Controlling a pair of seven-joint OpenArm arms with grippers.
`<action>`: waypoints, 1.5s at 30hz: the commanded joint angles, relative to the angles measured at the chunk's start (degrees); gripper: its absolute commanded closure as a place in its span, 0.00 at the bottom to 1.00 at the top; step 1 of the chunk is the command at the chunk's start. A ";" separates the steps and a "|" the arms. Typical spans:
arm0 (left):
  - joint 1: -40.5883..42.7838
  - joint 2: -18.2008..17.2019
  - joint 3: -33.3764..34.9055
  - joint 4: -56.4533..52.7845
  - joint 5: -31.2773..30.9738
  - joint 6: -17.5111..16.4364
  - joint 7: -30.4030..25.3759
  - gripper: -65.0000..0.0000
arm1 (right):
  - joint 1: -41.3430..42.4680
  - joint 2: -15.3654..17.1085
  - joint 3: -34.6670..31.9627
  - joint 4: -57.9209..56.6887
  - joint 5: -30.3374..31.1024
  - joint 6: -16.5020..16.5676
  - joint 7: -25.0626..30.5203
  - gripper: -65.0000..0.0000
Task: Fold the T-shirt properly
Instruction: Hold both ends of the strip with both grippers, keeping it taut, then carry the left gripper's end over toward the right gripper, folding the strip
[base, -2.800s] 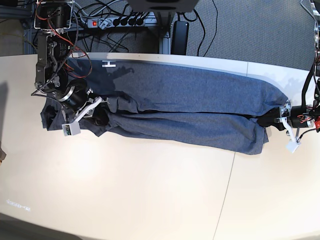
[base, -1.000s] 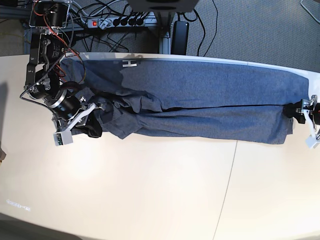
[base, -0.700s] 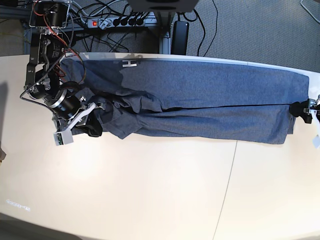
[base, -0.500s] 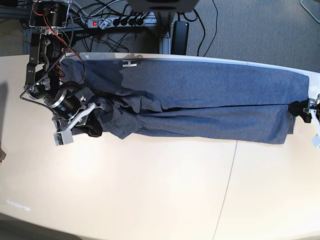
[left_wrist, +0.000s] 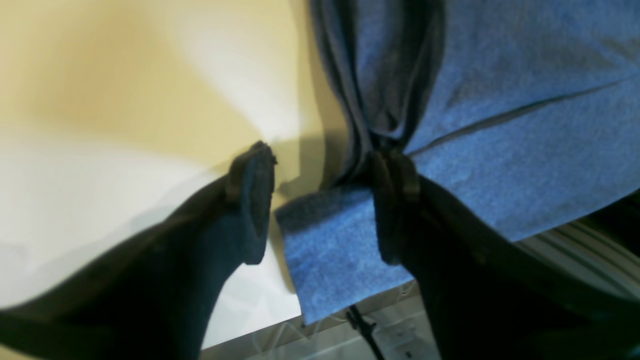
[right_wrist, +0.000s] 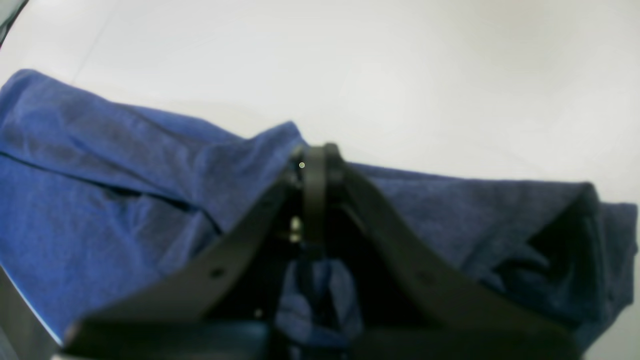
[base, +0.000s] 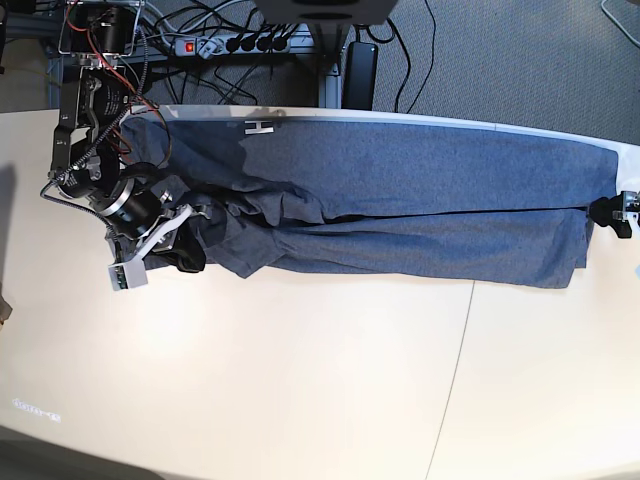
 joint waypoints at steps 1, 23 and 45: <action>-1.07 -1.73 -0.44 0.17 -1.53 0.36 1.05 0.47 | 0.74 0.61 0.37 1.09 0.92 4.26 1.25 1.00; -0.74 5.38 -0.44 -1.01 -9.25 0.36 4.83 0.71 | 0.74 0.61 0.37 1.09 0.92 4.26 0.48 1.00; -7.13 1.40 -4.63 1.27 1.90 0.36 3.76 1.00 | 1.49 0.63 2.14 1.40 6.75 4.28 0.66 1.00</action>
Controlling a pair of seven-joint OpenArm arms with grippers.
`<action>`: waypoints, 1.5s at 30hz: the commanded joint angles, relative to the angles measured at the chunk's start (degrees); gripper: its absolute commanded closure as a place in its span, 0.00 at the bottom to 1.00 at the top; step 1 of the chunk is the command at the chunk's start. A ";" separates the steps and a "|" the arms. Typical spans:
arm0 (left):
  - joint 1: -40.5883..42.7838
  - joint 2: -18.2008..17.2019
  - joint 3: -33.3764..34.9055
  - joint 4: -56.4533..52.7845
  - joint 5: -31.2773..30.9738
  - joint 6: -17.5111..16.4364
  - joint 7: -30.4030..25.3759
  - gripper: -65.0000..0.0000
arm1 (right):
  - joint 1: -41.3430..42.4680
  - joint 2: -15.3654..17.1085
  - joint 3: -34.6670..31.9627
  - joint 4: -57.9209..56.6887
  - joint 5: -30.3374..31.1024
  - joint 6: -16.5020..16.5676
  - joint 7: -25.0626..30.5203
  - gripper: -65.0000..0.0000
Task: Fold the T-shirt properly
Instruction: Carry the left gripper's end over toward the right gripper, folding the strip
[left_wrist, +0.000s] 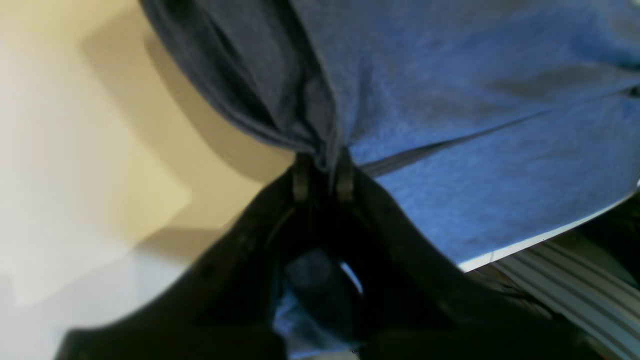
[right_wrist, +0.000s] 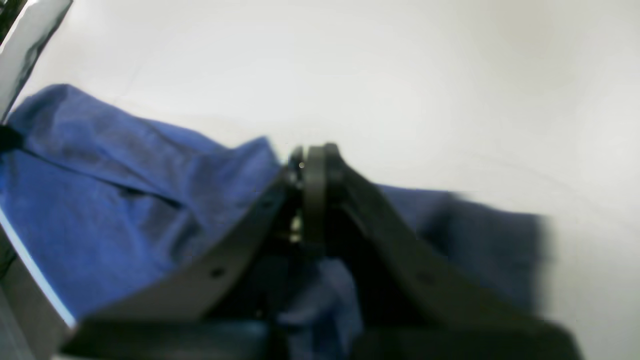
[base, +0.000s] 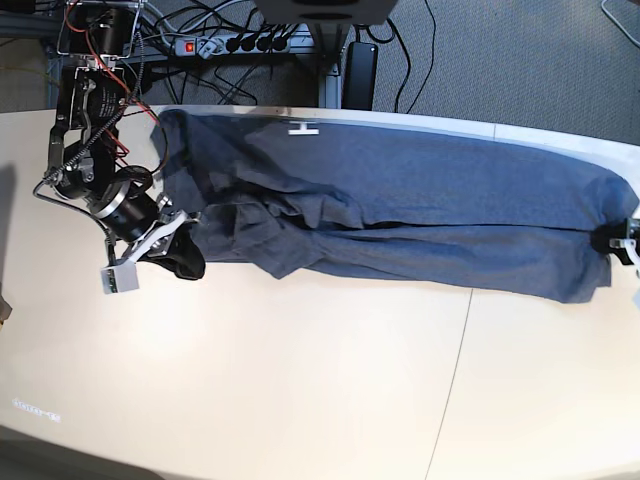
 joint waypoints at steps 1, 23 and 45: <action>-1.18 -1.42 -0.42 1.84 -0.94 0.56 0.46 1.00 | 1.22 0.63 0.81 1.18 1.27 4.28 1.27 1.00; 13.53 9.09 -0.42 43.63 2.97 0.56 2.93 1.00 | 1.49 0.63 1.86 1.18 -2.34 4.28 1.27 1.00; 16.33 20.37 -0.26 43.74 6.34 0.56 2.16 1.00 | 1.53 0.61 1.86 1.18 -3.89 4.26 1.31 1.00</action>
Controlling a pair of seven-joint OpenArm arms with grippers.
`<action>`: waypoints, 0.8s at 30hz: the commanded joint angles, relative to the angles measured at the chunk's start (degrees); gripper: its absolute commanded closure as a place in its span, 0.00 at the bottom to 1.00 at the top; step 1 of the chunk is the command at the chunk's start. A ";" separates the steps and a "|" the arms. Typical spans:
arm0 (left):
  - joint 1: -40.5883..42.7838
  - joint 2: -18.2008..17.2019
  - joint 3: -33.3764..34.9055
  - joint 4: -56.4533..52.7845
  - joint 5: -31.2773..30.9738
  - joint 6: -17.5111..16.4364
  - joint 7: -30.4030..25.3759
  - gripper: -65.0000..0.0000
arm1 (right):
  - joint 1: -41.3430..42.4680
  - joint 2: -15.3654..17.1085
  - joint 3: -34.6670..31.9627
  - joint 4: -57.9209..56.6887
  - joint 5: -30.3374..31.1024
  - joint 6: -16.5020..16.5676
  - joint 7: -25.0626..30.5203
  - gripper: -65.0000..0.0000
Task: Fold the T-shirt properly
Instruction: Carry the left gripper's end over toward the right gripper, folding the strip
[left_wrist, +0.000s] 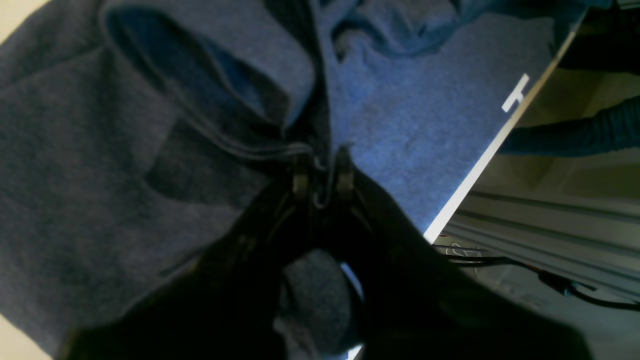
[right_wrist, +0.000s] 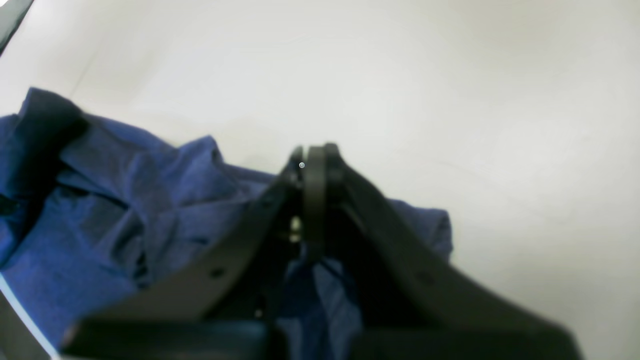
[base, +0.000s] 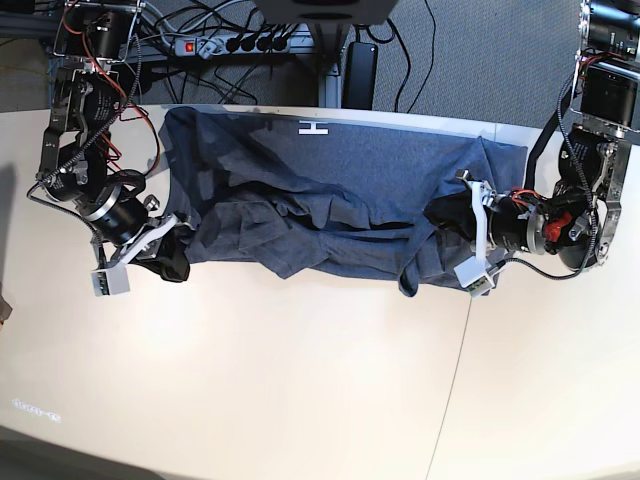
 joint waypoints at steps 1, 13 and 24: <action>-0.96 0.04 -0.37 0.92 -1.44 -0.08 -0.92 1.00 | 0.92 0.63 0.33 1.07 0.92 4.24 1.33 1.00; -0.92 3.85 1.27 0.92 -1.25 -0.08 -0.22 1.00 | 0.90 0.63 0.33 1.07 0.90 4.24 1.33 1.00; -0.83 5.14 7.34 0.92 -1.22 -0.08 -0.33 1.00 | 0.90 0.61 0.33 1.07 1.03 4.24 1.33 1.00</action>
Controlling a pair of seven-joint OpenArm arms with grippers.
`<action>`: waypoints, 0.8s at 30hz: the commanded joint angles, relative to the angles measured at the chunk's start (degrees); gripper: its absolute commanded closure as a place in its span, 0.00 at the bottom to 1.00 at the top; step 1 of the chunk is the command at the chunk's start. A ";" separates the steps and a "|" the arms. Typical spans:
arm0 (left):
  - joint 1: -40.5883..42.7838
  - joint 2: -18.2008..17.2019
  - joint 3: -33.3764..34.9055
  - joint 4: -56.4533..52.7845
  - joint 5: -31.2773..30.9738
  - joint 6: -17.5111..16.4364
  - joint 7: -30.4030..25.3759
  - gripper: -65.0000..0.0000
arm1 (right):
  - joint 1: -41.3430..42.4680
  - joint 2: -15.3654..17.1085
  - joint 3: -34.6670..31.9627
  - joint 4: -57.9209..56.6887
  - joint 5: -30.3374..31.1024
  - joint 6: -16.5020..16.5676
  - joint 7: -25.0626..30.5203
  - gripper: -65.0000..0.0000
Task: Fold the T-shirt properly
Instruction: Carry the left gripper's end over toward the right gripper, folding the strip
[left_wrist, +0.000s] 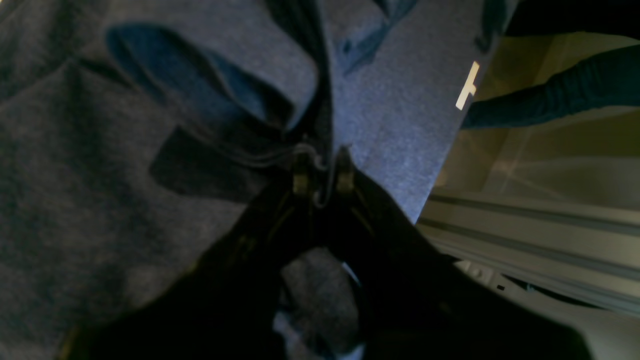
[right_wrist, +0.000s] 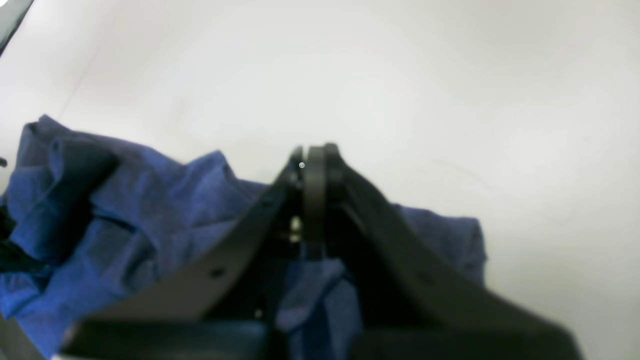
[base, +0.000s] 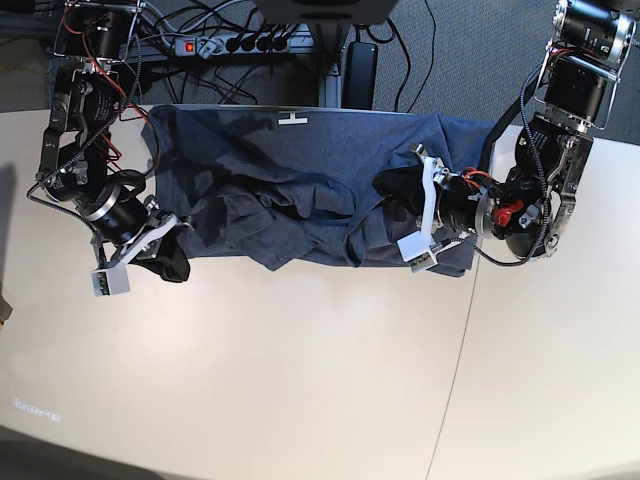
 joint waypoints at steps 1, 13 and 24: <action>-0.94 0.09 -0.17 0.92 -1.36 -0.08 -0.70 1.00 | 0.90 0.61 0.33 1.07 1.09 4.26 1.33 1.00; -1.55 4.13 -0.17 2.64 -13.88 -0.08 2.01 0.51 | 0.90 0.61 0.31 1.07 1.07 4.26 1.33 1.00; -1.55 5.33 -0.17 4.87 -23.26 -0.08 4.50 0.51 | 0.90 0.61 0.31 0.98 0.87 4.26 2.03 1.00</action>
